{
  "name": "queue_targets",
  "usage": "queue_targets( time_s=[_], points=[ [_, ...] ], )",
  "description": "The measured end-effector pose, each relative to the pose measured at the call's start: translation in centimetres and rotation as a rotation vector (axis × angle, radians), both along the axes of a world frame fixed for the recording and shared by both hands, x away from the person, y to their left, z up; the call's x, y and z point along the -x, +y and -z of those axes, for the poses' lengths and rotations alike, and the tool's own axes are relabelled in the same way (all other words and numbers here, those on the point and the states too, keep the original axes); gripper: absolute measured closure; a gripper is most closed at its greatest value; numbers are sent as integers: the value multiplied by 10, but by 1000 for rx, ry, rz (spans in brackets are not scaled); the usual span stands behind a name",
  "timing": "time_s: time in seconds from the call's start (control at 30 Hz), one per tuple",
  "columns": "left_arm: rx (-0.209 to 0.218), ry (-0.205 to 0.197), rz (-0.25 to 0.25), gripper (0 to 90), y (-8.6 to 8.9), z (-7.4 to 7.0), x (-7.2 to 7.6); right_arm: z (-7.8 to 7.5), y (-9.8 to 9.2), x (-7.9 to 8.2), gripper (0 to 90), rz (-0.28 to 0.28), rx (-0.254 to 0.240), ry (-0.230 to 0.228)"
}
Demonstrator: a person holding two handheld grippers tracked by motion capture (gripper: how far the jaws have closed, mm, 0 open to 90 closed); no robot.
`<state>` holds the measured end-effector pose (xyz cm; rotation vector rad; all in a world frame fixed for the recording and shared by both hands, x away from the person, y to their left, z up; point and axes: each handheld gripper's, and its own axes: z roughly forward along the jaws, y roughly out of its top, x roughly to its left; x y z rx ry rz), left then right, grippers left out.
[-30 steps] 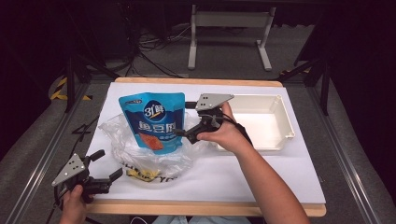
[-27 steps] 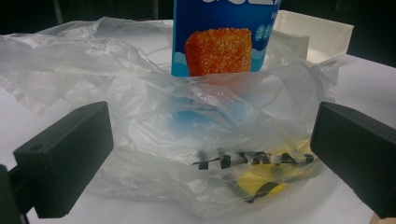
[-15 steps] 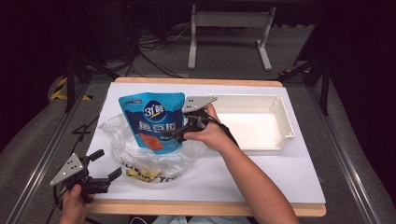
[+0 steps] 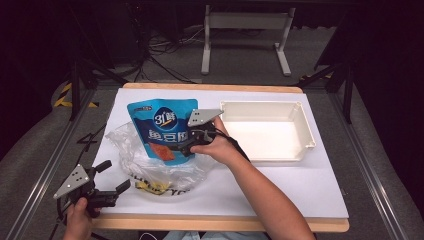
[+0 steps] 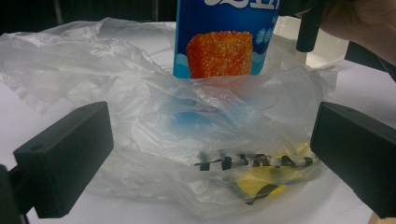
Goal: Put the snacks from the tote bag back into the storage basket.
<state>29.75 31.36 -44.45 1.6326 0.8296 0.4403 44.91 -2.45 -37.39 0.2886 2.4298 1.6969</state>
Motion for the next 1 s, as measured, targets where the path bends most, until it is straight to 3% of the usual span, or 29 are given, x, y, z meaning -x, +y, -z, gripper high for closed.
queue_targets(
  time_s=[0.2,0.3,0.37,0.43,0.7,1.0],
  points=[
    [4,2,-3,3,1,0,0,4,1,0,160,30,35,-49],
    [2,10,-3,3,2,0,0,8,2,-1,181,38,57,-50],
    [5,10,-3,3,2,0,0,11,4,-2,253,60,113,-62],
    [10,8,-5,3,1,1,0,14,5,-1,377,29,150,-39],
    [5,12,-4,3,2,0,0,14,5,-2,500,-13,170,-39],
    [5,12,-5,3,2,0,0,15,3,-2,515,-5,158,-33]
  ],
)
